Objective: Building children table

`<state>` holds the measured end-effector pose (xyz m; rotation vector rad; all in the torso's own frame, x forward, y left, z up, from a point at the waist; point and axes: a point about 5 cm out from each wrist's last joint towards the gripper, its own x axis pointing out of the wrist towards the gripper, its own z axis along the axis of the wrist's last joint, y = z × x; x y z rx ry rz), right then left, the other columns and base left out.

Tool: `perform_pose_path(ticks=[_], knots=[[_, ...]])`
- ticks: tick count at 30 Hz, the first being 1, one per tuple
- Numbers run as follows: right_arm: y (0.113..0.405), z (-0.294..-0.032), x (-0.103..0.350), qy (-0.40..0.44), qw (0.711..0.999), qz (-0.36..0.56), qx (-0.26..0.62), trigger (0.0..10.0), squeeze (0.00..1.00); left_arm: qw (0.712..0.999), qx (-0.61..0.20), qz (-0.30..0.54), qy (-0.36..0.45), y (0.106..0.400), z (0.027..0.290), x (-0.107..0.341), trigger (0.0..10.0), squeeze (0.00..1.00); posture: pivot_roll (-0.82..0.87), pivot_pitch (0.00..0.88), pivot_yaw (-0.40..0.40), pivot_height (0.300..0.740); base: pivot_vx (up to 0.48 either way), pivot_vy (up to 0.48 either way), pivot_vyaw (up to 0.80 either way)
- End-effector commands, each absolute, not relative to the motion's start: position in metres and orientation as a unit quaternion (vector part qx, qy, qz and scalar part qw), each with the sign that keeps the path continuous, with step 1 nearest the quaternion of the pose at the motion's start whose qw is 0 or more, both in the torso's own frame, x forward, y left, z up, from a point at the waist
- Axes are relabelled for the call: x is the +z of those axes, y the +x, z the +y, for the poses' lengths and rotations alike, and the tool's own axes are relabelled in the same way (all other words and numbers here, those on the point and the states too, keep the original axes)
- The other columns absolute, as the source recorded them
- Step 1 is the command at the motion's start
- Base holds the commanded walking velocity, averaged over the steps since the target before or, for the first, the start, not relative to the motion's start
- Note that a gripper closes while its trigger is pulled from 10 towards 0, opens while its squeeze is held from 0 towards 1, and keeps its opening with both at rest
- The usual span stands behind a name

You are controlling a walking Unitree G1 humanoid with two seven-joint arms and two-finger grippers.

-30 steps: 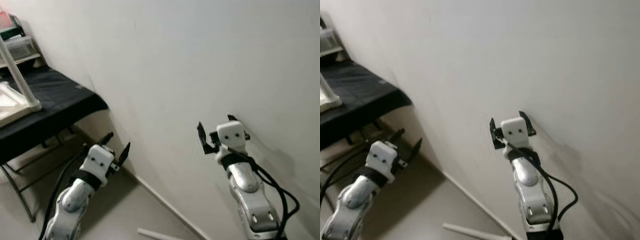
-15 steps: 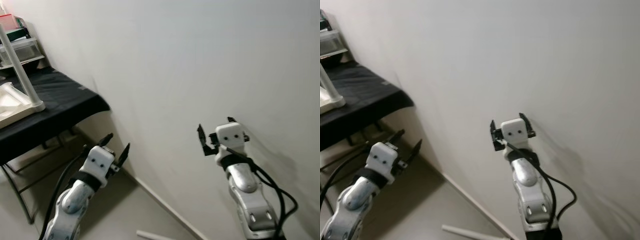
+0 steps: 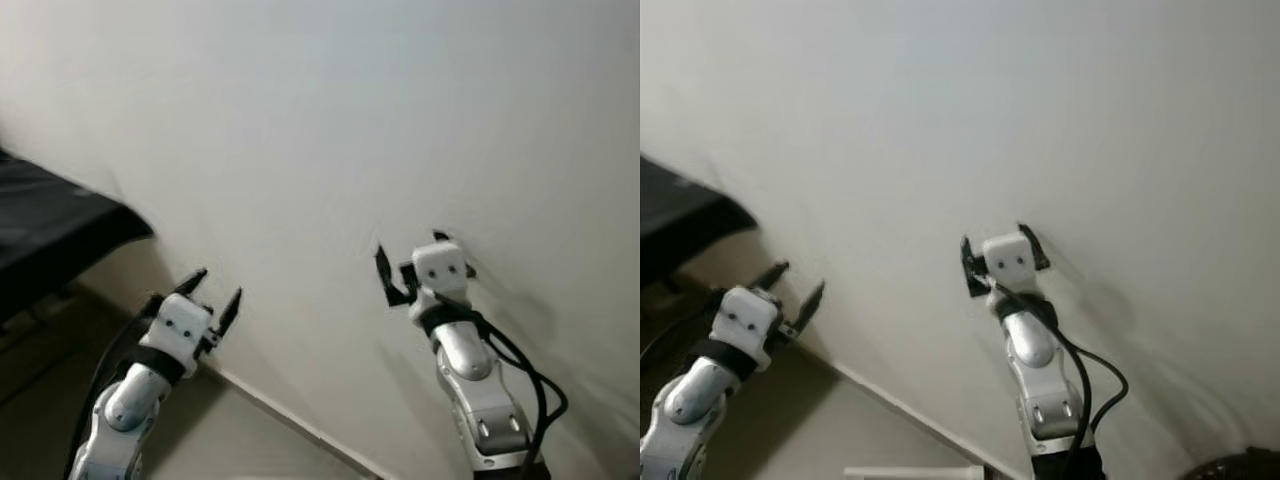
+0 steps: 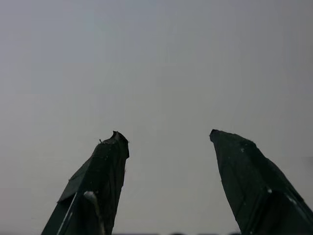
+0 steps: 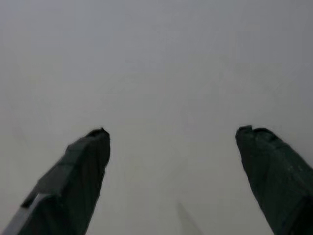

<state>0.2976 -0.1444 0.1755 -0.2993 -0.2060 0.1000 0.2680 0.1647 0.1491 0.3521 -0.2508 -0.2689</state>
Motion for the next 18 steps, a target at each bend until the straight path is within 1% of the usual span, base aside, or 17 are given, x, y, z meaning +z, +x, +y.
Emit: perform_pose_path(ticks=[1,4,6,7,9,10,11,12,18], knots=[[0.300,-0.151,0.179,-0.145,0.983,-0.105,0.030,10.0,0.00,0.970,-0.123,-0.108,0.180,0.264,0.173,0.143,10.0,0.00,-0.15,0.000,0.045,0.740,0.000,0.000,-0.80],[0.300,-0.150,0.180,-0.141,0.983,-0.109,0.034,10.0,0.00,0.970,-0.123,-0.108,0.180,0.264,0.173,0.143,10.0,0.00,-0.15,0.000,0.045,0.740,0.000,0.000,-0.80],[0.295,-0.137,0.185,-0.108,0.981,-0.127,0.094,10.0,0.00,0.970,-0.123,-0.109,0.181,0.264,0.173,0.143,10.0,0.00,-0.15,0.000,0.047,0.740,0.000,0.000,-0.80],[0.295,-0.137,0.185,-0.108,0.981,-0.127,0.094,10.0,0.00,0.970,-0.123,-0.109,0.181,0.264,0.173,0.143,10.0,0.00,-0.15,0.000,0.047,0.740,0.000,0.000,-0.80],[0.281,-0.111,0.185,-0.087,0.965,-0.128,0.213,10.0,0.00,0.970,-0.123,-0.109,0.181,0.264,0.173,0.143,10.0,0.00,-0.15,0.000,0.048,0.740,0.000,0.000,-0.80],[0.275,-0.102,0.182,-0.083,0.955,-0.119,0.257,10.0,0.00,0.969,-0.123,-0.111,0.181,0.264,0.173,0.143,10.0,0.00,-0.15,0.000,0.045,0.740,0.000,0.000,-0.61],[0.275,-0.102,0.182,-0.083,0.955,-0.119,0.257,10.0,0.00,0.969,-0.123,-0.111,0.181,0.264,0.173,0.143,10.0,0.00,-0.15,0.000,0.045,0.740,0.000,0.000,-0.61],[0.273,-0.098,0.179,-0.082,0.950,-0.111,0.279,10.0,0.00,0.969,-0.123,-0.113,0.181,0.264,0.173,0.144,10.0,0.00,-0.15,0.000,0.045,0.740,0.000,0.000,-0.46],[0.276,-0.100,0.174,-0.097,0.952,-0.101,0.273,10.0,0.00,0.970,-0.121,-0.115,0.177,0.265,0.173,0.144,10.0,0.00,-0.15,0.000,0.043,0.740,0.000,0.000,0.00]])
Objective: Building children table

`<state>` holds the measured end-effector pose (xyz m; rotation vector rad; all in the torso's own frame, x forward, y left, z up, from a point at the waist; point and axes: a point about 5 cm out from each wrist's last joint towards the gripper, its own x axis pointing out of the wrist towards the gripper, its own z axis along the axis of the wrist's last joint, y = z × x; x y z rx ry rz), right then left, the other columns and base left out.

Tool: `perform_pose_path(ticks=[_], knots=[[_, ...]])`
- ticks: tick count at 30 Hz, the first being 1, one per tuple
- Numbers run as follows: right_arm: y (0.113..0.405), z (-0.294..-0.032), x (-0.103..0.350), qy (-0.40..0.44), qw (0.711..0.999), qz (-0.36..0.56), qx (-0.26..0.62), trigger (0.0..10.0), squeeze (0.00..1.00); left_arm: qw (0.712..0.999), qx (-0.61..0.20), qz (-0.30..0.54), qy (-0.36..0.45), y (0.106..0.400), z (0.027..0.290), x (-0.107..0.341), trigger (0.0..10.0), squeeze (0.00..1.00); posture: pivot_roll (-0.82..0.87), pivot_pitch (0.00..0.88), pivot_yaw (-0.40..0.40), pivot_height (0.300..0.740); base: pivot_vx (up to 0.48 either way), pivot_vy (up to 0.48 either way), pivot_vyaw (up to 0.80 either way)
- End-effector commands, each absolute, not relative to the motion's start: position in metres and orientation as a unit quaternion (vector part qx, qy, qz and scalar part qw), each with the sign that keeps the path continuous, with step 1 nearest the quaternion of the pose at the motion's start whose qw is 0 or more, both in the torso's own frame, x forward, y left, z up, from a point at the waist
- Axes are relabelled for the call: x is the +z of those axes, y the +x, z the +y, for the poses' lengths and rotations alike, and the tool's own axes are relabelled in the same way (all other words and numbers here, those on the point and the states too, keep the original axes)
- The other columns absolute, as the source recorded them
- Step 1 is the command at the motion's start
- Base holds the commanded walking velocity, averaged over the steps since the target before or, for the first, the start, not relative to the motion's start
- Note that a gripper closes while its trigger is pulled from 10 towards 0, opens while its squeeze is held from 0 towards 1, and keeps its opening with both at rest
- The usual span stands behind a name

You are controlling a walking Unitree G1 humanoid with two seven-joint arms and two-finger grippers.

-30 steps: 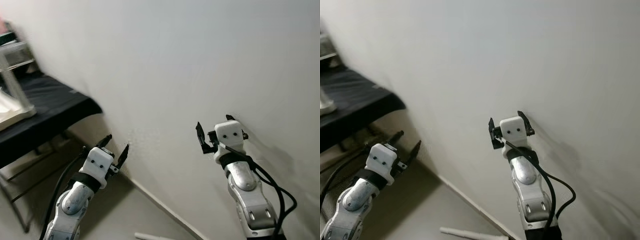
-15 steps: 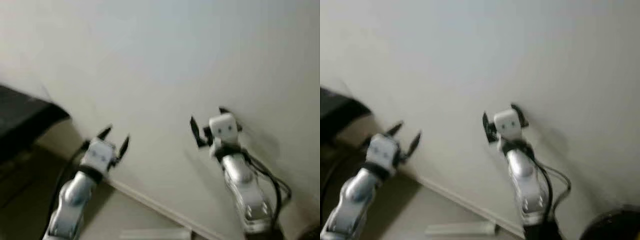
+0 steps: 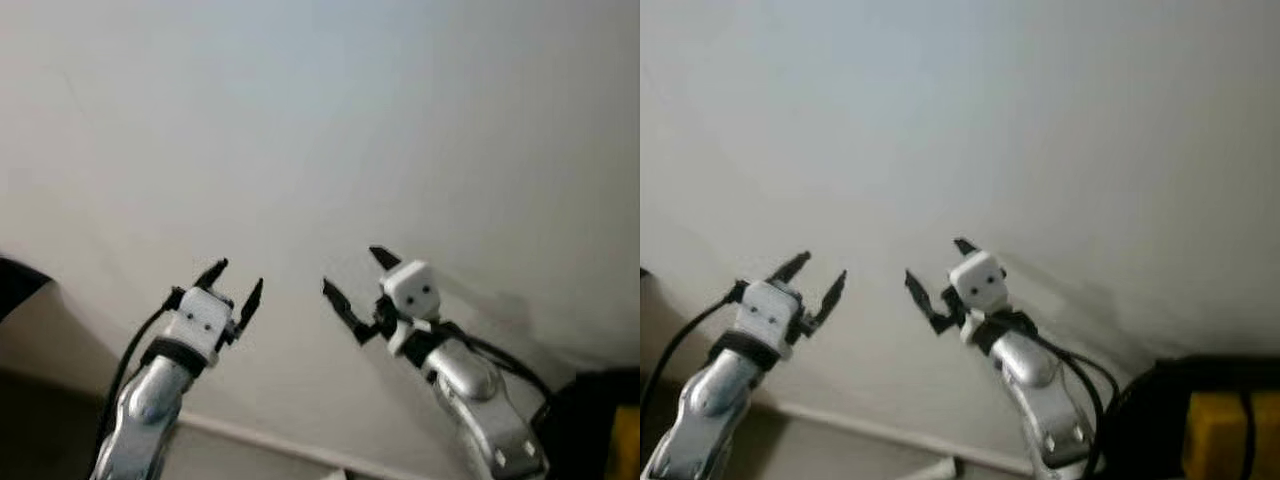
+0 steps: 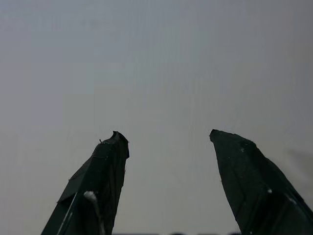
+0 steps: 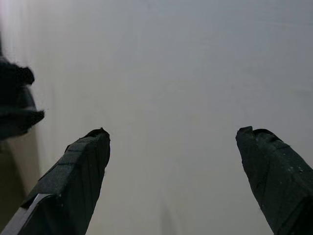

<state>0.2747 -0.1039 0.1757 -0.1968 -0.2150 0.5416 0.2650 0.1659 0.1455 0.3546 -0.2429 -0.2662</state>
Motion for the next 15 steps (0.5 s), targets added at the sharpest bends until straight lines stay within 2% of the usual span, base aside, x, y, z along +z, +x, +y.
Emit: perform_pose_path(ticks=[1,3,15], knots=[[0.277,-0.102,0.174,-0.099,0.953,-0.100,0.267,10.0,0.00,0.970,-0.121,-0.114,0.177,0.264,0.173,0.144,10.0,0.00,-0.15,0.000,0.043,0.740,0.000,0.000,0.00],[0.278,-0.104,0.174,-0.100,0.956,-0.100,0.259,10.0,0.00,0.970,-0.121,-0.114,0.176,0.264,0.173,0.144,10.0,0.00,-0.15,0.000,0.043,0.740,0.000,0.000,-0.43],[0.284,-0.123,0.175,-0.091,0.971,-0.093,0.198,10.0,0.00,0.972,-0.119,-0.112,0.171,0.265,0.174,0.144,10.0,0.00,-0.15,0.000,0.044,0.740,0.000,0.000,-0.80]])
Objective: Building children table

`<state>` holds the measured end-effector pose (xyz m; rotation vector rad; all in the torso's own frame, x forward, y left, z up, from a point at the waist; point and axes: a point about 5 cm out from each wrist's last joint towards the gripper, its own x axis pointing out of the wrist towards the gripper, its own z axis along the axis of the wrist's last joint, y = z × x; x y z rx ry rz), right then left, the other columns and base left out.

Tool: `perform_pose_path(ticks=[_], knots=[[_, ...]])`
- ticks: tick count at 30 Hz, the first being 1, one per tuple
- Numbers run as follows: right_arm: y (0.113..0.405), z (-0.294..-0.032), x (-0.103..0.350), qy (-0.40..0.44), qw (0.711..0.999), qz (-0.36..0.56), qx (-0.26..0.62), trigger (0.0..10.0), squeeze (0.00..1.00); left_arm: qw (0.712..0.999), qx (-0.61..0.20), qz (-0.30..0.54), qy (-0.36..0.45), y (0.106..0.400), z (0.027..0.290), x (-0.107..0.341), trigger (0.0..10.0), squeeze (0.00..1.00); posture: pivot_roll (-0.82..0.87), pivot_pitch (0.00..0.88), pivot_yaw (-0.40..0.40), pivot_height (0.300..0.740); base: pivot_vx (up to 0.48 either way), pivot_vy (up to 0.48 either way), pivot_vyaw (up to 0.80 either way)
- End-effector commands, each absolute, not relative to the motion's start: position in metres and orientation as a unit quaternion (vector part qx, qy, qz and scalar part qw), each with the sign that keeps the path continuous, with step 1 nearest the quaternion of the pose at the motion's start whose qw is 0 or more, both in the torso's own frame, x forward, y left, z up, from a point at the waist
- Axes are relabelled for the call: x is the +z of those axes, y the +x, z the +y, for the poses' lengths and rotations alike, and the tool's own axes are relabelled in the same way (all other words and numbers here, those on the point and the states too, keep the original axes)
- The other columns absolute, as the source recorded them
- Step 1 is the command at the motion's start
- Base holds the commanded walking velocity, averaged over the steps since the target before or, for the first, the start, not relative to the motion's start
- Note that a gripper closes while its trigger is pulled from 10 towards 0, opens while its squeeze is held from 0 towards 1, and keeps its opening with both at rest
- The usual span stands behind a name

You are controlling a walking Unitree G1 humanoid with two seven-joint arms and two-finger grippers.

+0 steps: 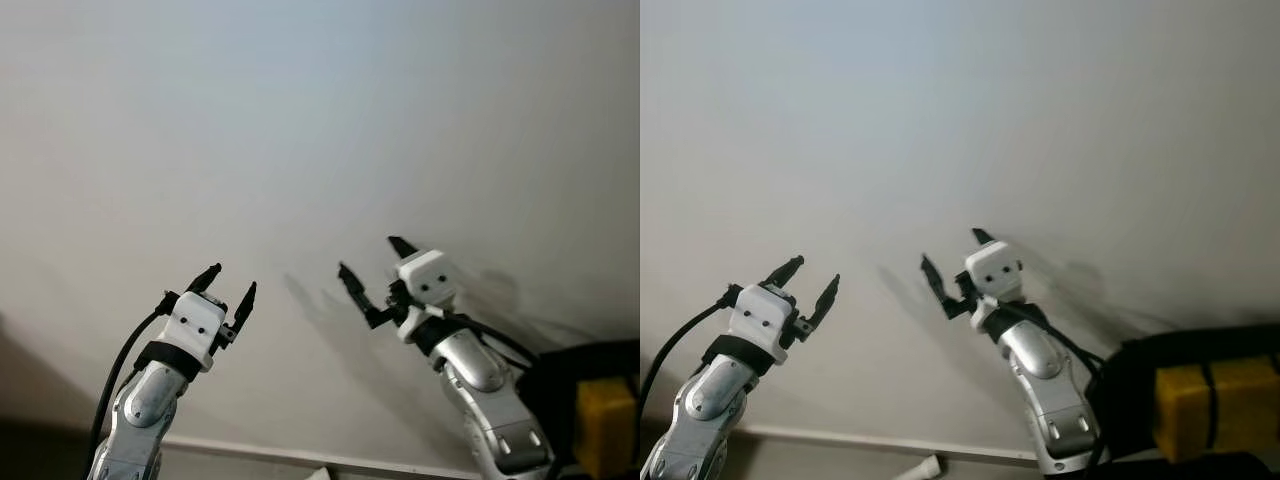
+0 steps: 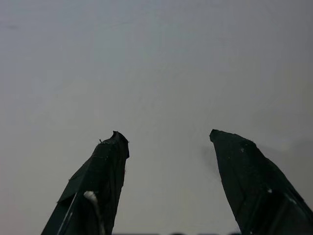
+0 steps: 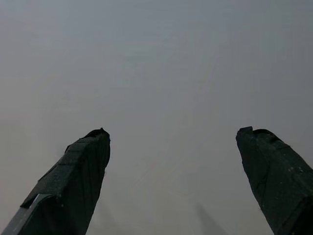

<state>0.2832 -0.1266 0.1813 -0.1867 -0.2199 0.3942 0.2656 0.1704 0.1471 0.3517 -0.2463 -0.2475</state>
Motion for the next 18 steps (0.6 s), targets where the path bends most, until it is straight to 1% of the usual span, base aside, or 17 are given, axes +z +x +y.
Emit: perform_pose_path(ticks=[1,6,8,18], knots=[[0.2838,-0.1245,0.1747,-0.092,0.972,-0.092,0.195,10.0,0.00,0.972,-0.119,-0.112,0.171,0.2645,0.1742,0.1437,10.0,0.00,-0.15,0.000,0.044,0.740,0.000,0.000,-0.80],[0.2836,-0.1263,0.1734,-0.098,0.973,-0.089,0.188,10.0,0.00,0.972,-0.120,-0.111,0.170,0.2637,0.1736,0.1428,10.0,0.00,-0.15,0.000,0.045,0.740,0.000,0.000,-0.80],[0.2833,-0.1268,0.1729,-0.097,0.974,-0.089,0.186,10.0,0.00,0.972,-0.120,-0.111,0.170,0.2634,0.1734,0.1427,10.0,0.00,-0.15,0.000,0.044,0.740,0.000,0.000,-0.49],[0.2833,-0.1247,0.1720,-0.103,0.972,-0.088,0.193,10.0,0.00,0.972,-0.114,-0.110,0.171,0.2626,0.1745,0.1424,10.0,0.00,-0.15,0.000,0.035,0.740,0.000,0.000,0.00]])
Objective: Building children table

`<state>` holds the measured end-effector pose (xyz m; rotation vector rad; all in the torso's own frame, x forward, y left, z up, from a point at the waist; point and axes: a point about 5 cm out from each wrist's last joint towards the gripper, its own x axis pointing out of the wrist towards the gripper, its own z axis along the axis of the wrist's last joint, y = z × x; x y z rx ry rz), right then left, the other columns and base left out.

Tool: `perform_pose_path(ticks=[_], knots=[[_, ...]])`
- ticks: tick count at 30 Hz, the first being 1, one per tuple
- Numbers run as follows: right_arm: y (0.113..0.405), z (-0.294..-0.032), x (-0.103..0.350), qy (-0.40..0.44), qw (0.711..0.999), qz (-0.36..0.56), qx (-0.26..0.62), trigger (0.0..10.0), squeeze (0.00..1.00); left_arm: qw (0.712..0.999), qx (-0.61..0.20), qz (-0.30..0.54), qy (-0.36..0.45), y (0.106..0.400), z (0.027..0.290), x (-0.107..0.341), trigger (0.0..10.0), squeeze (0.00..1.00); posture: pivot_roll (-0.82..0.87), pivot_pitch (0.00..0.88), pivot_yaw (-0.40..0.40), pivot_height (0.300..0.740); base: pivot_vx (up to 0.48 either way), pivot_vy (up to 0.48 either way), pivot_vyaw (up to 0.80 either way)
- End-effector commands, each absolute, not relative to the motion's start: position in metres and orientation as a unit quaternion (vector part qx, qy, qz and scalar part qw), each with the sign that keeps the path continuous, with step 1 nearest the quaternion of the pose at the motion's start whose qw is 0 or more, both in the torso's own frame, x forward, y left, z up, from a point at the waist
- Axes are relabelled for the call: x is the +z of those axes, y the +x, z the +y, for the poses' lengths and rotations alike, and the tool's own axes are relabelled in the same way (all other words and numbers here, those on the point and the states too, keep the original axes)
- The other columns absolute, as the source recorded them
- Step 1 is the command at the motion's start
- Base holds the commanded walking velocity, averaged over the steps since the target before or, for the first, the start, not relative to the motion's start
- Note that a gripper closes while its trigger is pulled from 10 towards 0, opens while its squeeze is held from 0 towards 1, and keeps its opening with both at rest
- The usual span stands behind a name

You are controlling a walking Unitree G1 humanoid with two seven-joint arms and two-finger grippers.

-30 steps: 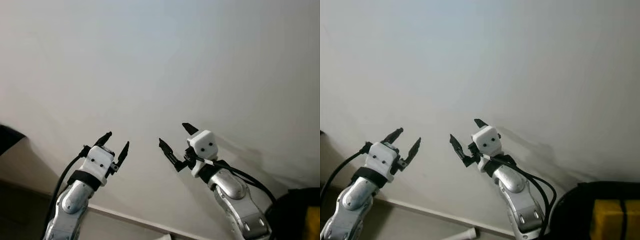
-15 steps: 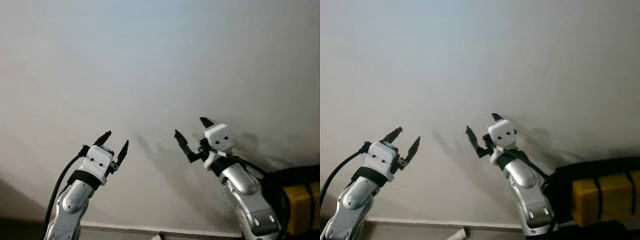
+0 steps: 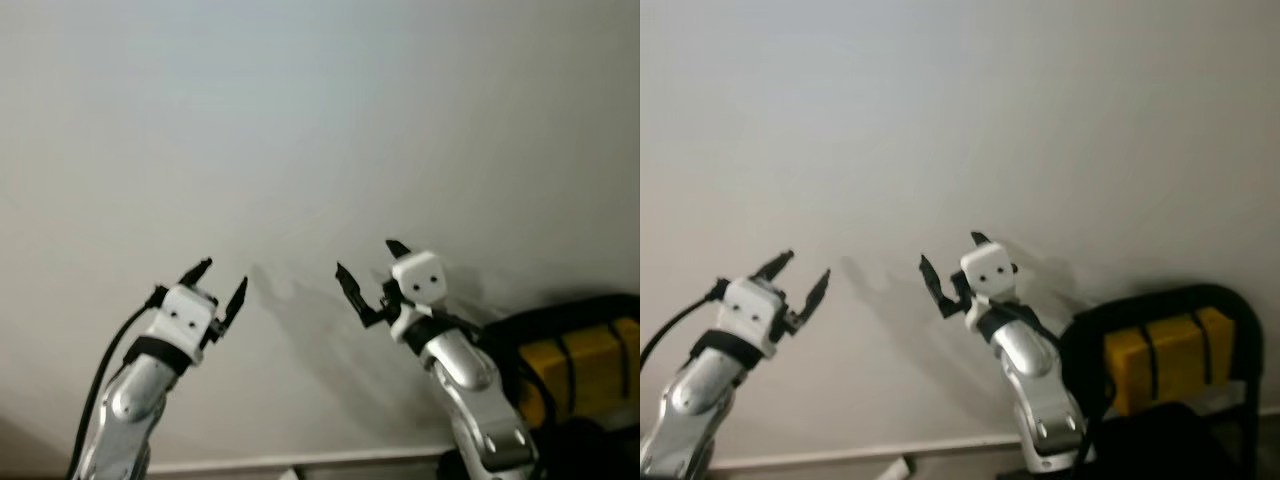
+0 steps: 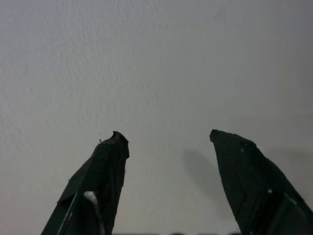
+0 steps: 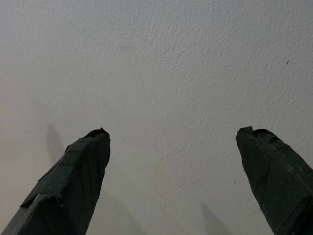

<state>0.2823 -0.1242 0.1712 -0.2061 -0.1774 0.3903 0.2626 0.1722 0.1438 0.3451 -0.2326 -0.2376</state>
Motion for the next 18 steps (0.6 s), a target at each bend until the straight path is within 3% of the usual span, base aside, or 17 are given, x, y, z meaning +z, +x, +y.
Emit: perform_pose_path(ticks=[1,18], knots=[[0.2833,-0.1247,0.1720,-0.103,0.972,-0.088,0.193,10.0,0.00,0.972,-0.114,-0.110,0.171,0.2626,0.1745,0.1424,10.0,0.00,-0.15,0.000,0.035,0.740,0.000,0.000,0.00],[0.2855,-0.1286,0.1745,-0.125,0.970,-0.094,0.185,10.0,0.00,0.974,-0.106,-0.110,0.165,0.2673,0.1692,0.1384,10.0,0.00,-0.19,0.000,0.051,0.740,0.000,0.000,0.00]])
